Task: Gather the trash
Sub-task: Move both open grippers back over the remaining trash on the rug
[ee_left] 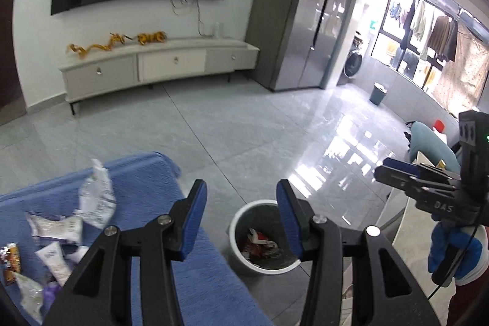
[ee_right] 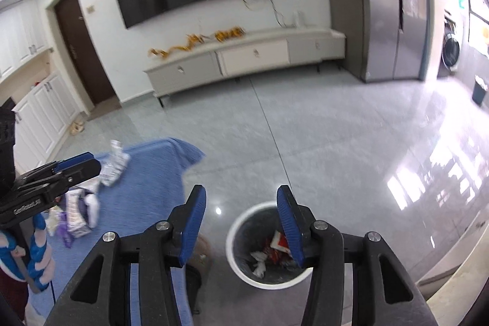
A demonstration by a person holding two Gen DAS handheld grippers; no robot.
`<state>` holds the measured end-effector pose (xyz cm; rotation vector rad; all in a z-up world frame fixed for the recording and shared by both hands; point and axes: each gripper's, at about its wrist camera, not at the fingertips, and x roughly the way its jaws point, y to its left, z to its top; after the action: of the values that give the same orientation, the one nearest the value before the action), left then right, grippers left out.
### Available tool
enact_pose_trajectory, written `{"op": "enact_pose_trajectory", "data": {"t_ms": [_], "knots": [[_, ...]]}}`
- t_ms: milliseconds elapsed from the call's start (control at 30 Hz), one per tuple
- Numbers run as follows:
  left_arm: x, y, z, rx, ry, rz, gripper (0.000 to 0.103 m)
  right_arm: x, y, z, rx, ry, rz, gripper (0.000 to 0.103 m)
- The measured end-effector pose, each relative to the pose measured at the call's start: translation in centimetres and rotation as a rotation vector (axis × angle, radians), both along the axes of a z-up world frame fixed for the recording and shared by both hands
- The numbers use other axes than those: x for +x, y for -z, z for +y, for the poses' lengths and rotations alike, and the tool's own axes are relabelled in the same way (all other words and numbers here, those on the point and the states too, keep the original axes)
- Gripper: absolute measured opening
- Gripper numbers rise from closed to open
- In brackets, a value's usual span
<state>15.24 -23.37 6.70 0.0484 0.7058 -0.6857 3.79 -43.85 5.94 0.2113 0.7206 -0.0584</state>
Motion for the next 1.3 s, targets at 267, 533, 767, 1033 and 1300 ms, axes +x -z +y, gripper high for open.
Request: {"op": "enact_pose_trajectory", "data": {"t_ms": [267, 533, 767, 1033, 1300], "knots": [[-2.6, -5.7, 11.3, 0.003, -0.127, -0.128, 0.046, -4.1, -6.2, 5.9, -0.017, -0.117, -0.158, 0.046], [-4.7, -6.2, 23.9, 0.040, -0.288, -0.194, 0.046, -4.6, -8.6, 10.6, -0.026, -0.212, -0.226, 0.046], [-4.4, -0.6, 31.4, 0.067, -0.385, -0.104, 0.046, -2.7, -6.9, 14.5, -0.012, -0.287, -0.198, 0.046], [-1.4, 9.8, 35.0, 0.097, -0.425, 0.107, 0.046, 2.3, -2.0, 19.1, 0.015, -0.359, -0.084, 0.046], [2.4, 15.8, 34.8, 0.124, -0.432, 0.203, 0.046, 8.9, 5.5, 24.0, 0.046, -0.458, 0.078, 0.046]]}}
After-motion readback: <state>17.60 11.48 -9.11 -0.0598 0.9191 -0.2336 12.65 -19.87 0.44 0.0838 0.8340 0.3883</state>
